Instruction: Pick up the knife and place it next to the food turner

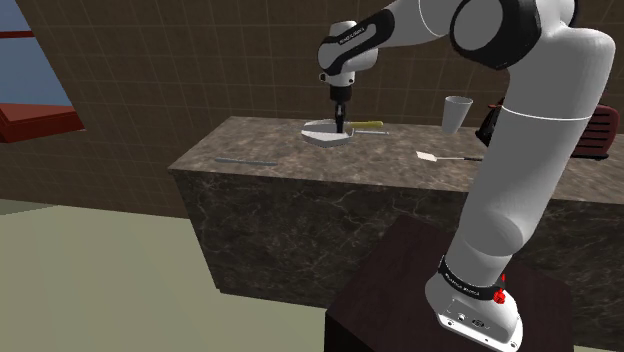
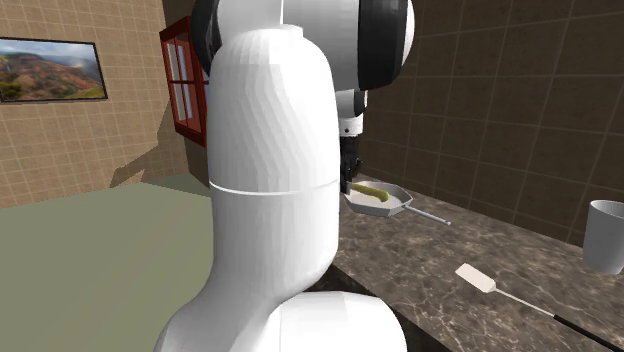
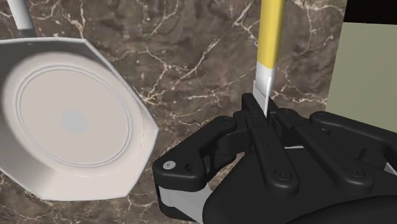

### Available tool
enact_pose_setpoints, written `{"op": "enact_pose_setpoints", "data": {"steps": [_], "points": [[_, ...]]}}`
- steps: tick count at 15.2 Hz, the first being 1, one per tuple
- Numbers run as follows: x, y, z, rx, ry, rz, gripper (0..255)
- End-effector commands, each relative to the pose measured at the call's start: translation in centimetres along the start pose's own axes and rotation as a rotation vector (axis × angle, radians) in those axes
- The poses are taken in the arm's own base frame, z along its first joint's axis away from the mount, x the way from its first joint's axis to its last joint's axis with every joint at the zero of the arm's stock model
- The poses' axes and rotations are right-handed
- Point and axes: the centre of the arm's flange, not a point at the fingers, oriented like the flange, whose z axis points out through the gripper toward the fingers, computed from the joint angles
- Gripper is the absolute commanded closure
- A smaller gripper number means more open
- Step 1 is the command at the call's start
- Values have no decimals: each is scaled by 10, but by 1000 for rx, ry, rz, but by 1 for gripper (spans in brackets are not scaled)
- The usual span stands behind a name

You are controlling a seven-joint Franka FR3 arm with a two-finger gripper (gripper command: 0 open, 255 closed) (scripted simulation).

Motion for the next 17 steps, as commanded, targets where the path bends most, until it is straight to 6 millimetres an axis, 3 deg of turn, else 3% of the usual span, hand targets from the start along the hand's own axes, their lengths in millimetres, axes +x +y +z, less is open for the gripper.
{"op": "enact_pose_setpoints", "data": {"steps": [1, 17], "points": [[-26, 0, 3, 0, 1, -1, 255], [-237, -10, 7, 0, 1, -1, 255]]}}
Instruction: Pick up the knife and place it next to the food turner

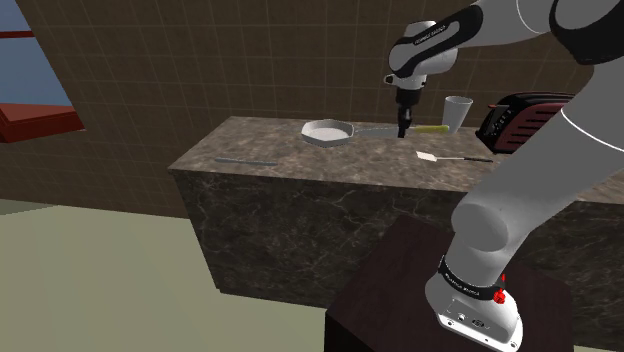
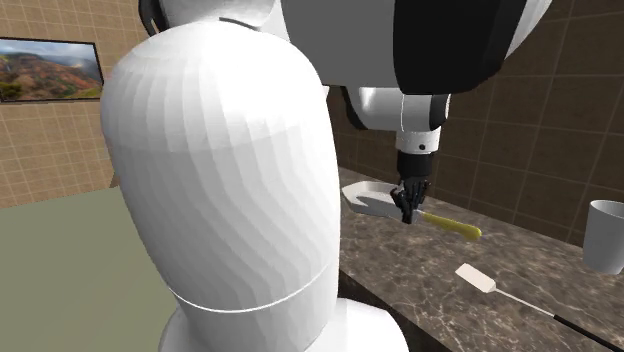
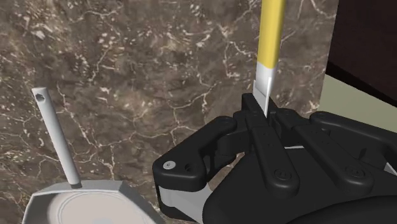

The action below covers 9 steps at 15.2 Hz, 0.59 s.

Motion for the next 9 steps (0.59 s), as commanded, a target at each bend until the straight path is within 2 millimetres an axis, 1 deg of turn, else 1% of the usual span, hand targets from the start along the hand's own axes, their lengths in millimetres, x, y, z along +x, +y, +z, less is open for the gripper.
{"op": "enact_pose_setpoints", "data": {"steps": [1, 9], "points": [[-27, 0, 1, 0, 0, -1, 255], [-132, -5, 3, 0, 0, -1, 255]]}}
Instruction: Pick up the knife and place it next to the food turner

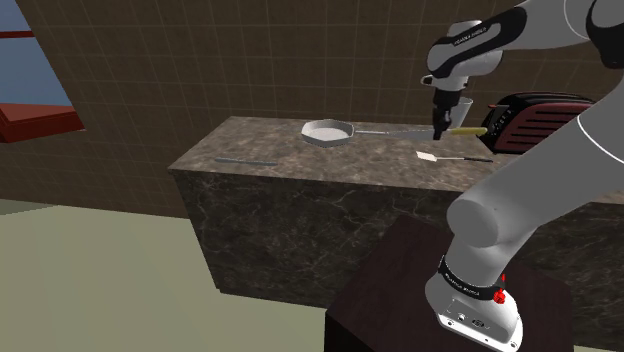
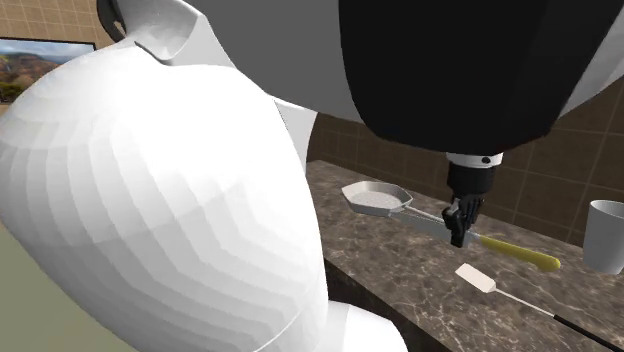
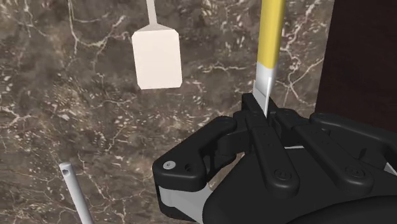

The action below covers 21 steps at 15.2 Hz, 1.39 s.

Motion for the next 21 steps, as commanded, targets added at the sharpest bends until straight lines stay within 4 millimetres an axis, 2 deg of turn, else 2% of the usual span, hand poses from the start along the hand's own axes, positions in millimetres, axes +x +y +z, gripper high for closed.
{"op": "enact_pose_setpoints", "data": {"steps": [1, 21], "points": [[-25, -1, 1, 0, 0, -2, 255], [-289, -13, 6, 0, 0, -2, 255]]}}
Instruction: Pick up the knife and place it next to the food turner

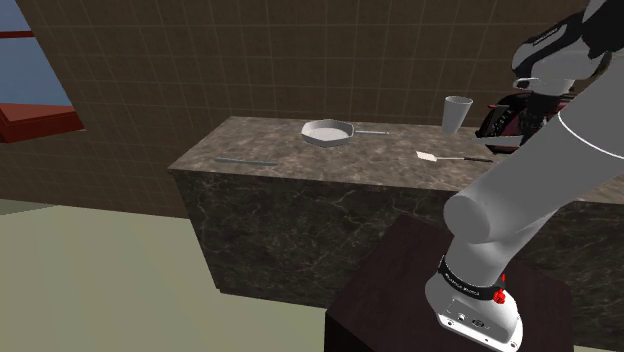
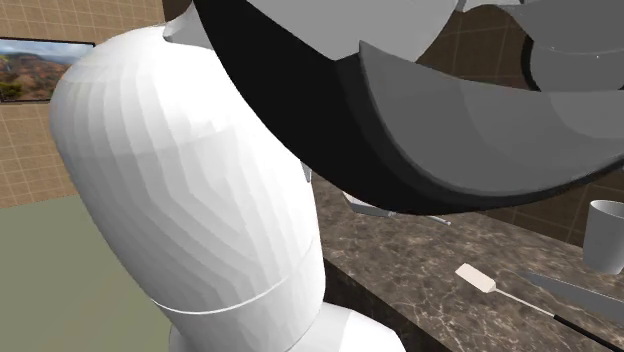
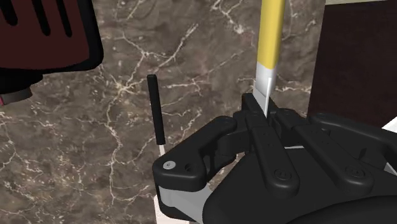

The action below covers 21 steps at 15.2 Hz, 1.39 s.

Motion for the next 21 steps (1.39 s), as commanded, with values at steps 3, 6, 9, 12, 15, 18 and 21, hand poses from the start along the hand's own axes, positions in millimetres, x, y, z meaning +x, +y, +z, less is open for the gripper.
{"op": "enact_pose_setpoints", "data": {"steps": [3, 6, 9, 12, 15, 18, 21], "points": [[-52, -4, -1, 0, -1, -2, 255], [-99, -6, 0, 0, -1, -2, 255], [-98, -6, 15, 0, -1, -2, 255], [-98, -6, 31, 0, -1, -2, 255], [-98, -6, 47, 0, -1, -2, 255], [-97, -6, 63, 0, -1, -2, 255], [-97, -6, 79, 0, -1, -2, 255]]}}
